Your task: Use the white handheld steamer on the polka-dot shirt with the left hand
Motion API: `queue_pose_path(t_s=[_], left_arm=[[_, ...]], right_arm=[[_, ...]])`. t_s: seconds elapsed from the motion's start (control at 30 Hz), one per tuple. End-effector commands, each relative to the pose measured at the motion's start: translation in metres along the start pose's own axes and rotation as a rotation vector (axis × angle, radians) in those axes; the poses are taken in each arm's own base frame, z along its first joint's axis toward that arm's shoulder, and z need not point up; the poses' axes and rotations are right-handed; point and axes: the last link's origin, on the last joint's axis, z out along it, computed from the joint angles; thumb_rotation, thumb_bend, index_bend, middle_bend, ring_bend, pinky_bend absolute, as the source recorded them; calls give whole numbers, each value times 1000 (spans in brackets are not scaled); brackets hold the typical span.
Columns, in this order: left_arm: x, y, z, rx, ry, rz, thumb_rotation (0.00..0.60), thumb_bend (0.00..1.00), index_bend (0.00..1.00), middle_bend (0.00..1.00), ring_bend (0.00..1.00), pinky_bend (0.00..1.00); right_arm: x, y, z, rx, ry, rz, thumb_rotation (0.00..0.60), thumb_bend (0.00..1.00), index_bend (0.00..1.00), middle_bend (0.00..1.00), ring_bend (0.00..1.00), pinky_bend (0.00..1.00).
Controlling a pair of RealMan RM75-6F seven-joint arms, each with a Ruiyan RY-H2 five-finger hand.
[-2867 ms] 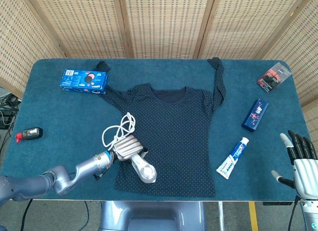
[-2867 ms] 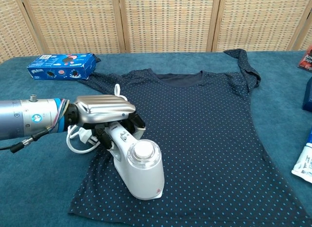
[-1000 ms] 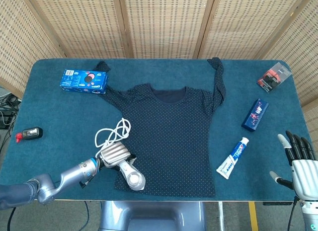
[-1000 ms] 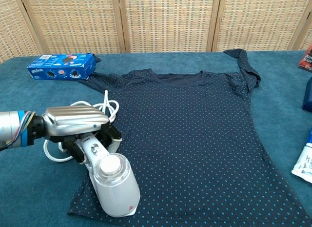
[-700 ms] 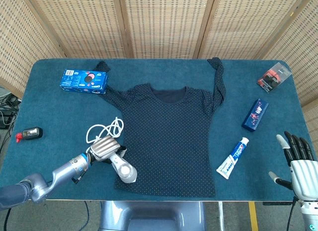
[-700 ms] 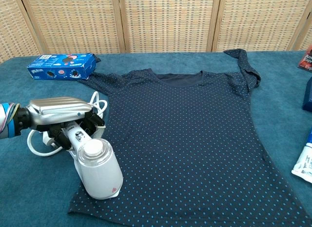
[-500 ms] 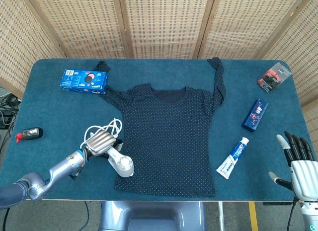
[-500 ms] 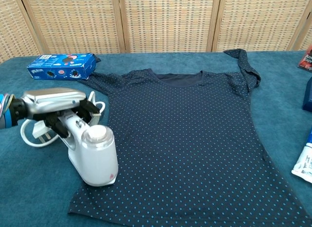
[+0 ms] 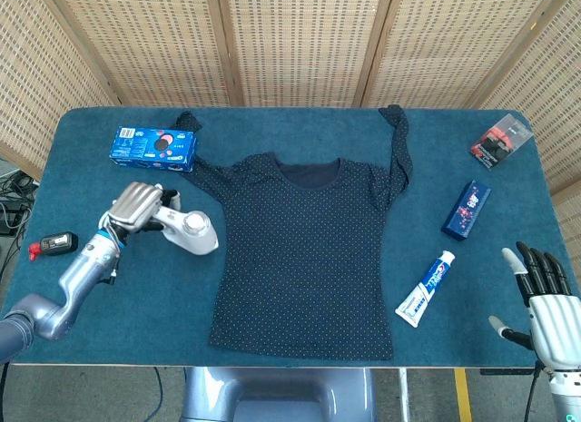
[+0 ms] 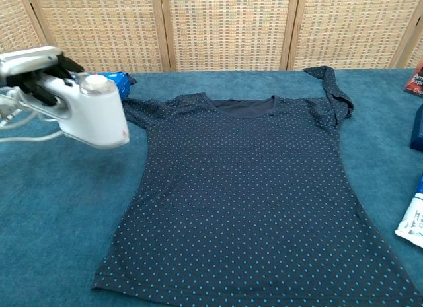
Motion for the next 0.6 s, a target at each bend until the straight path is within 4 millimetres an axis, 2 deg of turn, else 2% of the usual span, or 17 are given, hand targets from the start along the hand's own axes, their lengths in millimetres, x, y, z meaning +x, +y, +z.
queue_pose_path(t_s=[0.03, 0.13, 0.23, 0.4, 0.6], left_arm=[[6, -36, 6, 151, 22, -44, 600, 668, 939, 764, 716, 798], [3, -51, 10, 209, -3, -29, 600, 671, 939, 765, 716, 798], [-2, -56, 16, 238, 0, -56, 600, 675, 939, 765, 716, 798], [-14, -50, 28, 242, -11, -65, 600, 673, 938, 765, 716, 798], [-30, -40, 40, 237, -27, -72, 600, 579, 872, 742, 703, 751]], right_arm=[[-1, -1, 0, 1, -3, -1, 600, 0, 0, 0, 0, 0], [-3, -1, 1, 1, -10, -3, 600, 0, 0, 0, 0, 0], [-5, -2, 2, -1, -19, -5, 600, 0, 0, 0, 0, 0], [-9, -2, 4, -5, -32, -10, 600, 0, 0, 0, 0, 0], [-10, 0, 5, -15, -43, -5, 600, 0, 0, 0, 0, 0]])
